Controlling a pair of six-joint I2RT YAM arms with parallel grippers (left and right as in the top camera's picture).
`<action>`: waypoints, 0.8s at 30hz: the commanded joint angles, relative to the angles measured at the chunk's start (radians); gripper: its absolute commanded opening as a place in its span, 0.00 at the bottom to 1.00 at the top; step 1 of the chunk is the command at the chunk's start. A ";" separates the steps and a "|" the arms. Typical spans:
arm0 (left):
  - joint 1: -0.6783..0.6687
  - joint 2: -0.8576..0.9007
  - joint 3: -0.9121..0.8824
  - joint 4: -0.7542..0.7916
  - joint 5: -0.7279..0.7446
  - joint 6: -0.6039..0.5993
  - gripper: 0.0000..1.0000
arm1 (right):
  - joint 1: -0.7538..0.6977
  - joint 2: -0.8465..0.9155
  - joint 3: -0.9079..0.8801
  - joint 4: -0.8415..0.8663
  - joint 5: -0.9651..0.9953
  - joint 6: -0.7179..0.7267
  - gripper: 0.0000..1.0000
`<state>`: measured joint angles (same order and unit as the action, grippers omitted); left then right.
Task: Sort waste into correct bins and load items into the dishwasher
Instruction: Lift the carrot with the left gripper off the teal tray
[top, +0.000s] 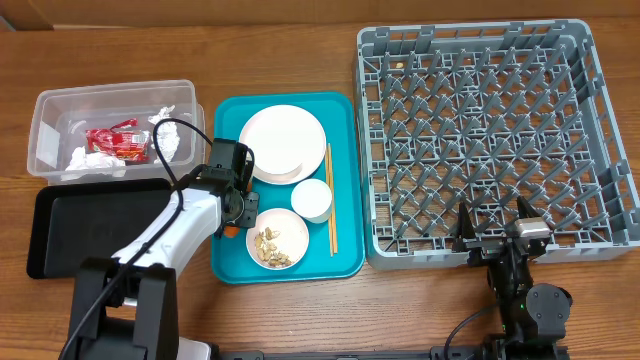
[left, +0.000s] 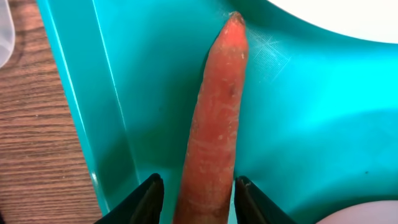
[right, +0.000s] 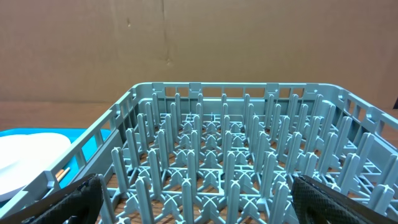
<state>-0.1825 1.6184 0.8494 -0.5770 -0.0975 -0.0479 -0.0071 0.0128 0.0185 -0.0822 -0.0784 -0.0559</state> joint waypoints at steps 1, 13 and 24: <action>0.003 0.040 -0.012 0.007 0.013 0.019 0.40 | -0.006 -0.010 -0.011 0.005 -0.002 0.004 1.00; 0.004 0.048 0.001 -0.002 -0.034 0.019 0.47 | -0.006 -0.010 -0.011 0.005 -0.002 0.004 1.00; 0.005 0.048 0.025 -0.034 -0.044 0.019 0.09 | -0.006 -0.010 -0.011 0.005 -0.002 0.004 1.00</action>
<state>-0.1825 1.6463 0.8570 -0.5858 -0.1207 -0.0406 -0.0071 0.0128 0.0185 -0.0818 -0.0784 -0.0559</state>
